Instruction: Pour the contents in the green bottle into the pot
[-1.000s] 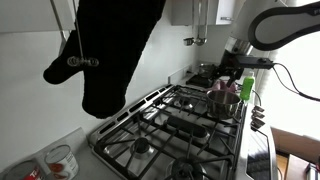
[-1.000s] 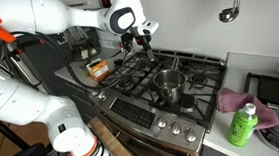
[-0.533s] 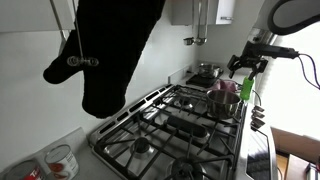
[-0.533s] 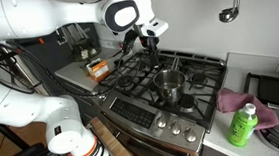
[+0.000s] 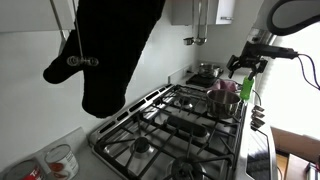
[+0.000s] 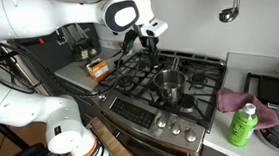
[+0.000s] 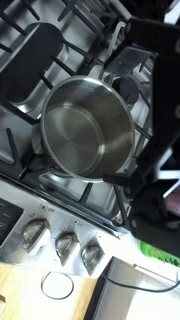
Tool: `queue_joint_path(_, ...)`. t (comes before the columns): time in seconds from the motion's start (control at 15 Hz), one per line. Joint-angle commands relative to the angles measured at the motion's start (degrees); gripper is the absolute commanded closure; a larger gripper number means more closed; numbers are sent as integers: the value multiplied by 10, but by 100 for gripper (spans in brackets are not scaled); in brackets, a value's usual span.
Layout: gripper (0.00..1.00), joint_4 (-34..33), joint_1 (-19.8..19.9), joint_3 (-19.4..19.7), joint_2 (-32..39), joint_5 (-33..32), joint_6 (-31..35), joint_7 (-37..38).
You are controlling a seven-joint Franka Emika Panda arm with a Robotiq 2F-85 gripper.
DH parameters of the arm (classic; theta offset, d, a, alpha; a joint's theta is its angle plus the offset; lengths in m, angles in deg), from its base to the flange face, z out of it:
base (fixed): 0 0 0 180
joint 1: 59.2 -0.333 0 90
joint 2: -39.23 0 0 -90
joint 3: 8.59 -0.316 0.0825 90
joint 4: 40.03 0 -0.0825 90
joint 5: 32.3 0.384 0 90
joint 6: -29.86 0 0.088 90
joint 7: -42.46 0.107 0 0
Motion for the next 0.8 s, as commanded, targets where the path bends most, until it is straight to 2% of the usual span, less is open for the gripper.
queue_joint_path(0.0,0,-32,36,12,47,-10,5,56)
queue_joint_path(0.33,0,-99,76,70,132,-13,-3,88)
queue_joint_path(0.6,0,-153,73,135,189,10,-18,-8)
queue_joint_path(0.73,0,-166,76,149,219,-6,-2,-42)
